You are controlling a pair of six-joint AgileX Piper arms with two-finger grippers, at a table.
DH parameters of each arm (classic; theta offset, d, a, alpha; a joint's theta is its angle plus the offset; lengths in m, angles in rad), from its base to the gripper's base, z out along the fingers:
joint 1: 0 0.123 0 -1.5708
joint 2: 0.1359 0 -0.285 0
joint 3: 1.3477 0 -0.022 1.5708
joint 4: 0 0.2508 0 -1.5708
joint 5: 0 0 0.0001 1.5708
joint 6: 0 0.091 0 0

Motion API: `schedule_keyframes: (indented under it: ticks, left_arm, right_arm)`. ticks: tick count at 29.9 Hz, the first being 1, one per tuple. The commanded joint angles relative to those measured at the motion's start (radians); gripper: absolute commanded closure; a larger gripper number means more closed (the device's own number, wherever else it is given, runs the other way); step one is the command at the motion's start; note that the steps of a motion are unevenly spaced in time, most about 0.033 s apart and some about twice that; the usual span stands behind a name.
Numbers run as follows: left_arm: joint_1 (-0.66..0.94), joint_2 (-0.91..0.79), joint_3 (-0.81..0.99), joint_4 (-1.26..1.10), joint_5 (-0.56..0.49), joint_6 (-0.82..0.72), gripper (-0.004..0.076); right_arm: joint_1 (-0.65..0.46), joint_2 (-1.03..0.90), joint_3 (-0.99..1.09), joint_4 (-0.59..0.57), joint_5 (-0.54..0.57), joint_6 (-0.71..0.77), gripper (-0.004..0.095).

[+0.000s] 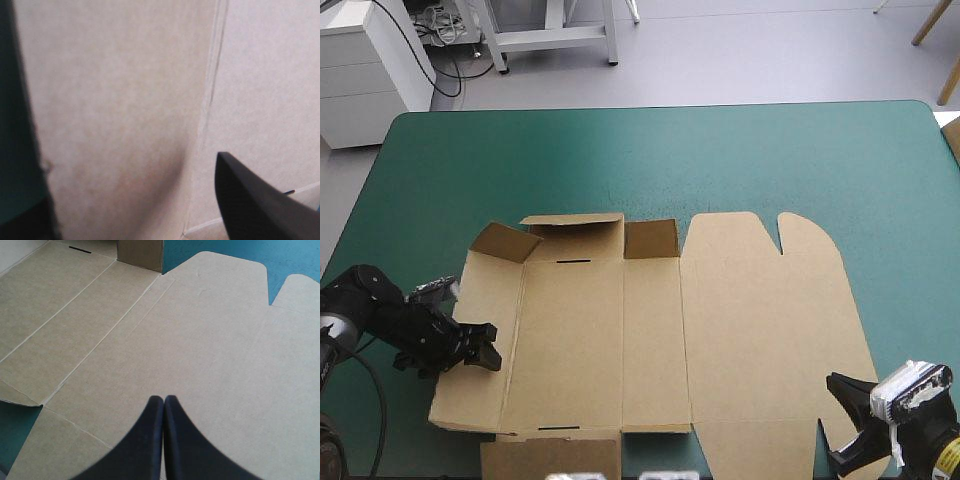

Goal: Fold the box

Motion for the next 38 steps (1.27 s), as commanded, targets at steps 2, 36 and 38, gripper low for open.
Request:
schedule_keyframes:
  ticks: [2,36,38]
  left_arm:
    - [-0.006,-0.023,-0.011,-0.039,0.078,0.007,0.0437]
    - [-0.101,0.023,-0.519,0.283,-0.091,0.142,0.0731]
    - [-0.163,0.044,-0.55,0.343,-0.1,0.142,0.0731]
  right_arm:
    - [-0.004,0.013,-0.022,-0.011,-0.071,-0.008,0.0929]
    - [-0.004,0.013,-0.022,-0.011,-0.072,-0.004,0.0929]
    - [-0.004,0.013,-0.022,-0.011,-0.072,-0.004,0.0929]
